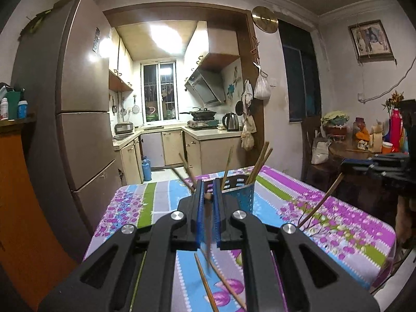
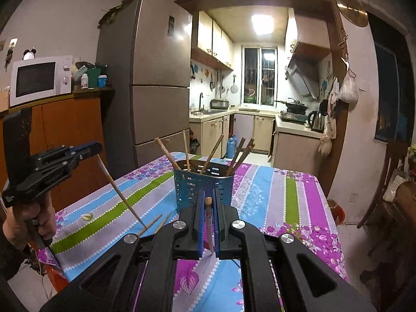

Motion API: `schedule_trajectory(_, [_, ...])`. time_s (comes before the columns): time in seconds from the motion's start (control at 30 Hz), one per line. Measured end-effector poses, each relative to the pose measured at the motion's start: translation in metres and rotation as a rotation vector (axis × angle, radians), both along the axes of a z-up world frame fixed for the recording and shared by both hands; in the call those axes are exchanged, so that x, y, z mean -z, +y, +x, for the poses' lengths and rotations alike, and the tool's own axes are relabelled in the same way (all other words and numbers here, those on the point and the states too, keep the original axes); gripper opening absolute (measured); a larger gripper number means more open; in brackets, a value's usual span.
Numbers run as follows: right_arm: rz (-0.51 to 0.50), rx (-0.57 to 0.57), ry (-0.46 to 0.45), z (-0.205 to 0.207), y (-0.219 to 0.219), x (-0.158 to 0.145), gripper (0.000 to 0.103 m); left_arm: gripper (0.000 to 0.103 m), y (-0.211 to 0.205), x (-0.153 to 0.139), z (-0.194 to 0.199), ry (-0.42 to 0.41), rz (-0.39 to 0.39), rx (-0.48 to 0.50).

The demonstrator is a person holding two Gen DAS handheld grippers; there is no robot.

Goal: Organize utensils
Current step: 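Lower the left tool's chopstick into the holder while the right tool inserts its own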

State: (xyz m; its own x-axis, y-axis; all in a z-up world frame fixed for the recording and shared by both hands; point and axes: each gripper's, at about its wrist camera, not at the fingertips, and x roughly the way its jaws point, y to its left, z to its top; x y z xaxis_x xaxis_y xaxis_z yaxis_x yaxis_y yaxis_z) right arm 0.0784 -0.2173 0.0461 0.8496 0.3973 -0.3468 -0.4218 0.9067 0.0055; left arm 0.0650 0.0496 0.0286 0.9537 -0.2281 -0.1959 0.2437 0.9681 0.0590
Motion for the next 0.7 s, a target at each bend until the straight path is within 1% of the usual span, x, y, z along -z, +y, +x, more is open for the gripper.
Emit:
schedule_trajectory(0.27, [-0.016, -0.024, 0.028, 0.016, 0.016, -0.033, 0.007, 0.005, -0.017, -0.032, 0.012, 0.004, 0.011, 0.026])
schedule_trajectory(0.33, [-0.028, -0.025, 0.027, 0.018, 0.018, -0.040, 0.007, 0.005, -0.019, -0.040, 0.014, -0.001, 0.000, 0.041])
schedule_trajectory(0.47, [-0.037, -0.031, 0.026, 0.018, 0.019, -0.047, 0.007, 0.005, -0.023, -0.044, 0.019, -0.018, 0.014, 0.050])
schedule_trajectory(0.5, [-0.039, -0.031, 0.027, 0.018, 0.019, -0.046, 0.007, 0.005, -0.023, -0.041, 0.023, 0.006, 0.021, 0.049])
schedule_trajectory(0.53, [-0.044, -0.030, 0.028, 0.016, 0.018, -0.045, 0.007, 0.005, -0.024, -0.036, 0.029, 0.048, 0.035, 0.063])
schedule_trajectory(0.57, [-0.047, -0.029, 0.028, 0.015, 0.016, -0.043, 0.007, 0.005, -0.026, -0.026, 0.035, 0.112, 0.057, 0.090])
schedule_trajectory(0.6, [-0.048, -0.029, 0.028, 0.013, 0.015, -0.041, 0.007, 0.005, -0.029, -0.021, 0.038, 0.140, 0.079, 0.098])
schedule_trajectory(0.63, [-0.052, -0.031, 0.028, 0.011, 0.012, -0.038, 0.007, 0.005, -0.035, -0.010, 0.040, 0.178, 0.125, 0.114])
schedule_trajectory(0.7, [-0.047, -0.036, 0.029, 0.008, 0.007, -0.035, 0.007, 0.006, -0.042, 0.006, 0.045, 0.225, 0.179, 0.133])
